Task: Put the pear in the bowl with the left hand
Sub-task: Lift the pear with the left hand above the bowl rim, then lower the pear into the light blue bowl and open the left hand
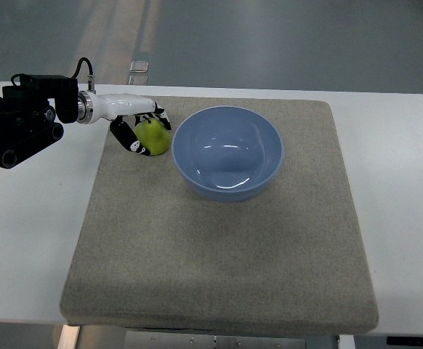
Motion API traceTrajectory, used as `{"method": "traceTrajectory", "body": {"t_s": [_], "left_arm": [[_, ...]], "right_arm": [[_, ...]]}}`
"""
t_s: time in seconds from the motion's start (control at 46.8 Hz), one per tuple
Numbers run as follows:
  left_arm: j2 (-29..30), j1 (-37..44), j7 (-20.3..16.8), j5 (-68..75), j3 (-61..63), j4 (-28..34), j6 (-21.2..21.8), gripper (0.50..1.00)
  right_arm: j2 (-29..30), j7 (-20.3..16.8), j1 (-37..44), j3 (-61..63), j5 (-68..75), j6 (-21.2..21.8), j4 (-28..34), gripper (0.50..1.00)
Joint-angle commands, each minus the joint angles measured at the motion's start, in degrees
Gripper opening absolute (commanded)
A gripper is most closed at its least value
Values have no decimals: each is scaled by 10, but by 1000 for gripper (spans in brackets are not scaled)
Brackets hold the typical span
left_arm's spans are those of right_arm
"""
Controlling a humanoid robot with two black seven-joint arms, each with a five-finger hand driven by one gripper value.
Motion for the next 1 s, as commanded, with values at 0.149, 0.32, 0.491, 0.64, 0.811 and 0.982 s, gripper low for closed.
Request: {"method": "traceTrajectory", "body": {"t_s": [0.149,0.32,0.491,0.64,0.811,0.982], "left_arm": [[2,-10,-1,-14,-10,-7,3,500],[8,-23,-1,-30,-17,-7,3,500],[12,-32,-1,-35,-37,-16,3,500],[21,-45,-1,-36,-63,-47,3,500],[25,-55,-1,-35,-70,-91,2,500],[37,-58,-1,-34,-75,-156,2,500]], "right_arm": [[0,0,0,0,0,0,0,926],[0,0,0,0,0,0,0,926],[0,0,0,0,0,0,0,926],[0,0,0,1,0,0,0,926],[0,0,0,0,0,0,0,926],[0,0,0,0,0,0,0,926]]}}
